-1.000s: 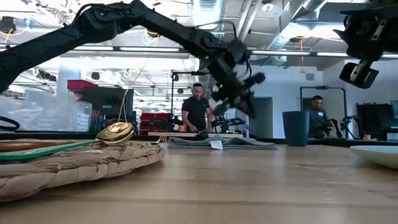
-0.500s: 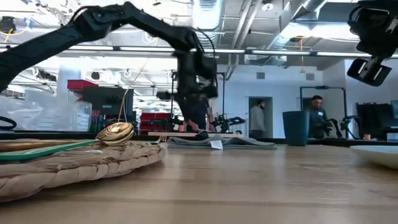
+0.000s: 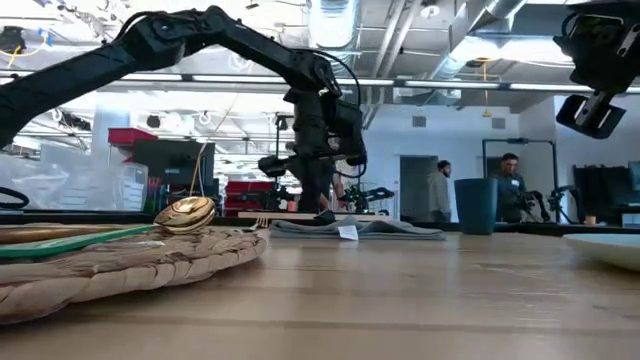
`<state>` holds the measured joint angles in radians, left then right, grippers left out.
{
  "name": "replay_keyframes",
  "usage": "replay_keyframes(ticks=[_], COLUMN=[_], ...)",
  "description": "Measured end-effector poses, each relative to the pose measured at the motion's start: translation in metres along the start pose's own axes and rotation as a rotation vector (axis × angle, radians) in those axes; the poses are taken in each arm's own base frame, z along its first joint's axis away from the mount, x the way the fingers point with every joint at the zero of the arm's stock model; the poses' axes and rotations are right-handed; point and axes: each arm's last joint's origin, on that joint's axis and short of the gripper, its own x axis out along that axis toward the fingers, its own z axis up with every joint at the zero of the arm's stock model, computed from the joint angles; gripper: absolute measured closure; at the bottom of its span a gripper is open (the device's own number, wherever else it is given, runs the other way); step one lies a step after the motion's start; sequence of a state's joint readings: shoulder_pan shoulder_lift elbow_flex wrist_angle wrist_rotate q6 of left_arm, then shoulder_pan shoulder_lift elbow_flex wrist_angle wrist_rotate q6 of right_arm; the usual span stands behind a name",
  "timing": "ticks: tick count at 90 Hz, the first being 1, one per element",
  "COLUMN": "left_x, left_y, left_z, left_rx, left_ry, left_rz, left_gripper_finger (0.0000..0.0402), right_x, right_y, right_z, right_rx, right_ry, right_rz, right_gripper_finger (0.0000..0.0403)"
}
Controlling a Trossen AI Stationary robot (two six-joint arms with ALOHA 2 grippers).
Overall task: Set table place
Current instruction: Fold the gray table napkin
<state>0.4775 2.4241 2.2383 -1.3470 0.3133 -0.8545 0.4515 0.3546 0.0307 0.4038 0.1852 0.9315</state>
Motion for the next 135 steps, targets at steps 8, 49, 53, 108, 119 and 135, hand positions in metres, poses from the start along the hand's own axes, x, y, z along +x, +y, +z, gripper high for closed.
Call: replay_keyframes(ticks=[8, 49, 53, 108, 119, 135], left_x=[0.002, 0.023, 0.013, 0.02, 0.035, 0.059], left_y=[-0.01, -0.036, -0.033, -0.015, -0.016, -0.005], left_z=[-0.002, 0.0, 0.003, -0.02, -0.023, -0.026], left_rx=[-0.029, -0.169, -0.177, 0.054, 0.105, 0.116], left_ry=[-0.015, -0.105, -0.134, -0.052, -0.012, 0.08], left_rz=[-0.064, -0.17, -0.16, 0.137, 0.178, 0.236], left_gripper_finger=[0.0401, 0.0401, 0.0401, 0.0401, 0.0401, 0.0401], right_x=[0.0, -0.002, -0.002, -0.005, -0.004, -0.004], right_y=[0.0, 0.005, 0.006, 0.012, 0.012, 0.011], right_z=[0.0, -0.007, -0.008, -0.015, -0.015, -0.015], right_rx=[-0.013, -0.009, -0.008, -0.005, -0.006, -0.004], right_ry=[0.0, 0.056, 0.065, 0.093, 0.092, 0.078], right_rz=[0.0, 0.046, 0.054, 0.077, 0.073, 0.054], right_gripper_finger=[0.0301, 0.0301, 0.0301, 0.0301, 0.0301, 0.0301])
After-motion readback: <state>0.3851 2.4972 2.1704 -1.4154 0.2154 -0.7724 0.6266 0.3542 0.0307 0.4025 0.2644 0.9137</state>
